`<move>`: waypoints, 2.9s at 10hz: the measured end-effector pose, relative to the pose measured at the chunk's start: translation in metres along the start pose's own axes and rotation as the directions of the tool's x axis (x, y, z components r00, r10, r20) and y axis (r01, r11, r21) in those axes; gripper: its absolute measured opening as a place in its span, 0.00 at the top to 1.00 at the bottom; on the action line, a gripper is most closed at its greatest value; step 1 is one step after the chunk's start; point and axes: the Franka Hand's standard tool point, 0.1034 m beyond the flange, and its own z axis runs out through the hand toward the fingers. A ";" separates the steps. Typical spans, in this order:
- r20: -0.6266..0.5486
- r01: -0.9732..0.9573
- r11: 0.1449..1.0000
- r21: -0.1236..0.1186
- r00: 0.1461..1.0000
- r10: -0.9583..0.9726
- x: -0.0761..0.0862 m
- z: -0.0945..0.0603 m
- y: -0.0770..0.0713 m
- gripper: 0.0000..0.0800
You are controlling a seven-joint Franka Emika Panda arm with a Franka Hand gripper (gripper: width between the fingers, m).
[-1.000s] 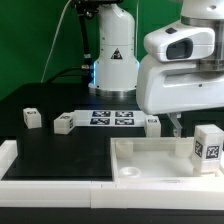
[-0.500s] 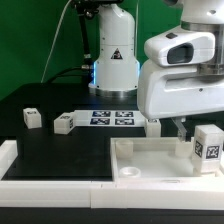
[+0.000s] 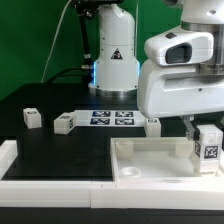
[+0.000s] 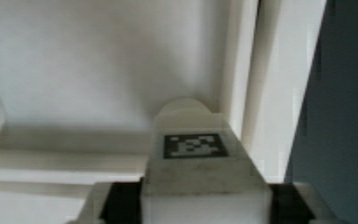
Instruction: Assemble one leg
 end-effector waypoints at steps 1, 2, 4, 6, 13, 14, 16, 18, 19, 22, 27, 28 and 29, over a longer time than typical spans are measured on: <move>0.001 -0.144 0.990 0.011 0.990 0.144 0.000 0.000 -0.002 0.64; -0.015 -0.317 0.948 0.028 0.948 0.317 0.001 0.001 -0.004 0.64; -0.026 -0.545 0.837 0.047 0.837 0.547 0.000 0.002 -0.006 0.63; -0.014 -0.746 0.663 0.060 0.664 0.748 0.001 0.002 -0.008 0.63; -0.004 -0.894 0.444 0.064 0.444 0.896 0.002 0.003 -0.013 0.25; -0.010 -0.845 0.531 0.063 0.531 0.847 0.002 0.003 -0.014 0.25; -0.026 -0.676 0.735 0.056 0.734 0.678 0.001 0.003 -0.018 0.19; -0.038 -0.472 0.881 0.048 0.880 0.473 0.001 0.004 -0.015 0.19; -0.044 -0.327 0.944 0.039 0.943 0.329 0.001 0.006 -0.012 0.19; -0.092 0.116 0.992 -0.042 0.989 -0.120 0.008 0.003 -0.009 0.19; -0.092 0.267 0.962 -0.063 0.958 -0.272 0.010 0.003 -0.007 0.36; -0.094 0.243 0.968 -0.059 0.964 -0.247 0.009 0.003 -0.007 0.55; -0.095 0.222 0.973 -0.057 0.969 -0.226 0.009 0.003 -0.007 0.64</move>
Offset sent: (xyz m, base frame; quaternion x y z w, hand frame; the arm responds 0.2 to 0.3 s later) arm -0.0117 -0.0036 -0.0089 0.0016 0.0039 0.3198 0.9475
